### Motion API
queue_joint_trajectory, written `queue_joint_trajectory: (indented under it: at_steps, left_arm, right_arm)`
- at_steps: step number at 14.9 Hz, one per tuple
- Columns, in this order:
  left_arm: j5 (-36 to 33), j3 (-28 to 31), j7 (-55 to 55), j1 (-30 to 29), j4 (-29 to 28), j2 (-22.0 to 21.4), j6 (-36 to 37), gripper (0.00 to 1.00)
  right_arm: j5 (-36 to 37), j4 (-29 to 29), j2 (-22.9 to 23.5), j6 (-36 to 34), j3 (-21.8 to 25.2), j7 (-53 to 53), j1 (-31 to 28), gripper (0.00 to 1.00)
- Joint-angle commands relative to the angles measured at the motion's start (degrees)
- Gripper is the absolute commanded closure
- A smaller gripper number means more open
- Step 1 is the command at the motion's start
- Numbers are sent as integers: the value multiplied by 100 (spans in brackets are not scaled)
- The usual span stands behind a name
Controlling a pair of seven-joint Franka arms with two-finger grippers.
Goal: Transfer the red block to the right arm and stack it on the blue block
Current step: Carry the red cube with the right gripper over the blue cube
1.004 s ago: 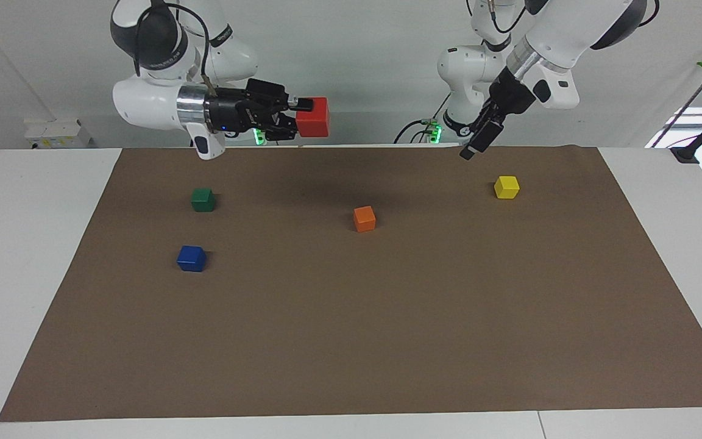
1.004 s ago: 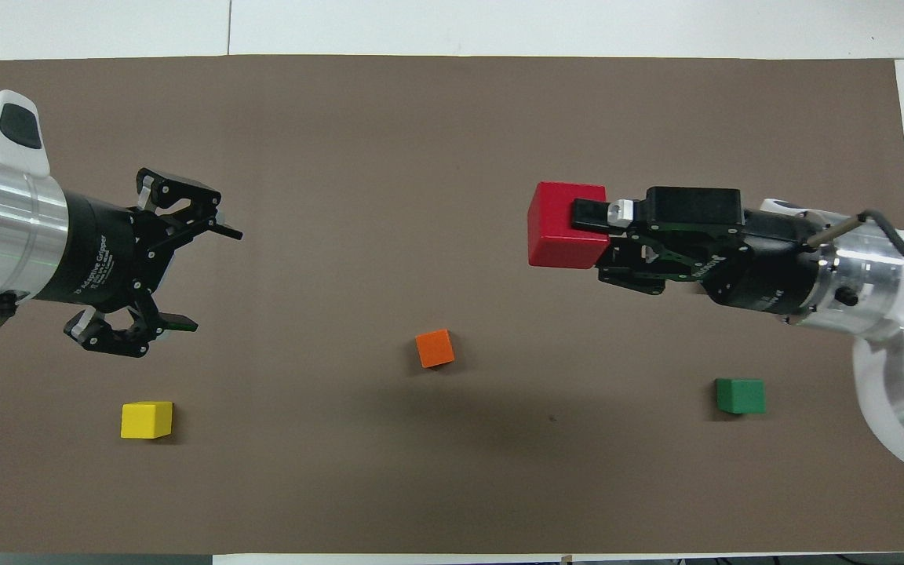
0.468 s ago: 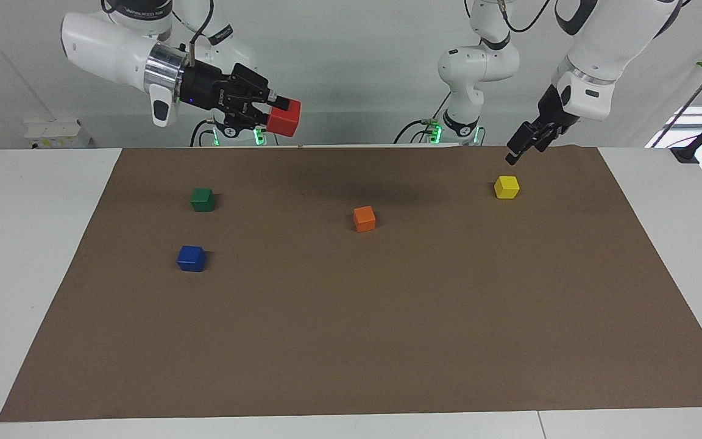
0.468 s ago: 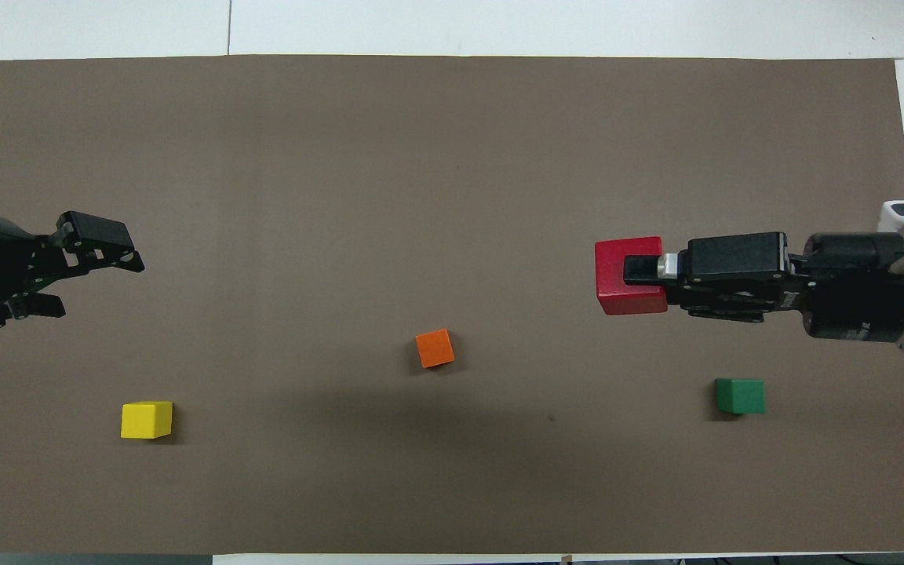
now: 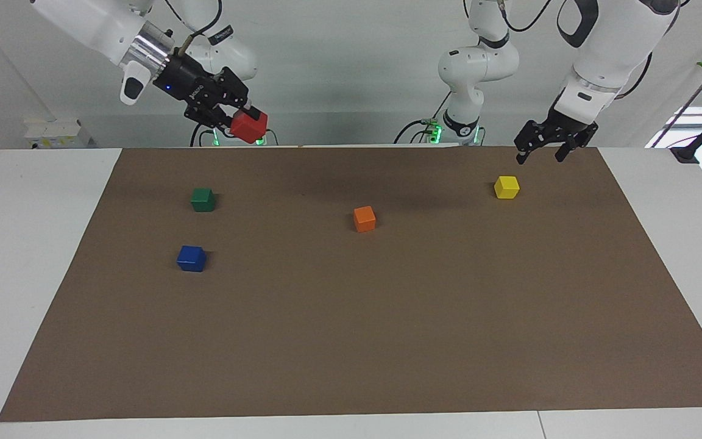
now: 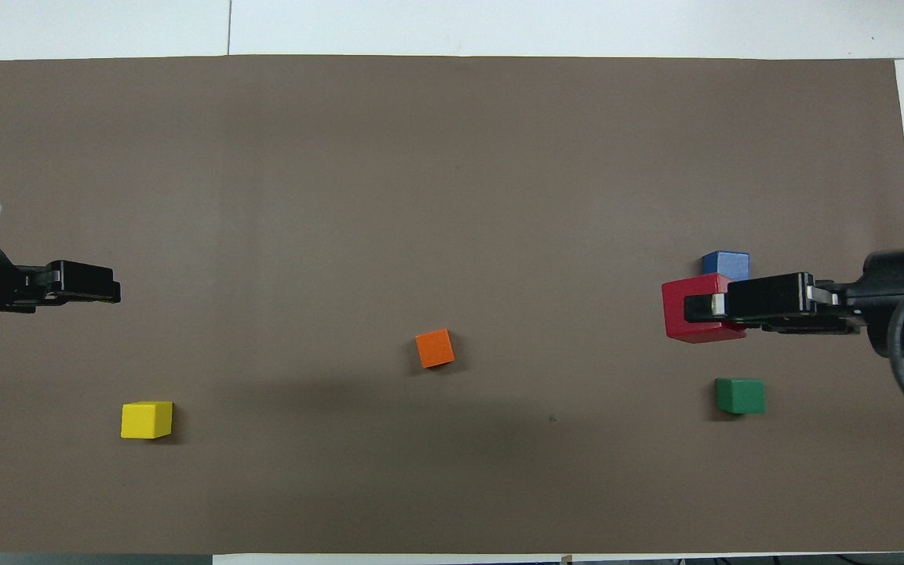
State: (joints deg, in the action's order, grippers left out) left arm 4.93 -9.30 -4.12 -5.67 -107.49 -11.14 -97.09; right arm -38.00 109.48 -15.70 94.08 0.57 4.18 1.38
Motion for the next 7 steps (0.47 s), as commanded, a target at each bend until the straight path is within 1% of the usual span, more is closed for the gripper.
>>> queue_joint_trajectory:
  at_steps: [1,3,4,6,7]
  left_arm:
    - [-142,-55,35,-57,-194,-195,-197,0]
    - [-142,-64,-211,-66,-159,-178,-240,0]
    - [-142,-55,-255,-75,-37,-117,-293,0]
    - [-151,-37,-238,-83,96,-55,-162,0]
    - [-168,-20,-238,-84,218,50,-48,0]
  right_arm:
    - [774,-190,14,-232,-56,91,-59,100]
    - [1476,-287,40,-346,-92,109,-32,100]
    - [1880,-305,49,-364,-109,92,11,100]
    - [2767,-287,49,-364,-136,74,108,100]
    - [3041,-287,49,-373,-136,65,169,100]
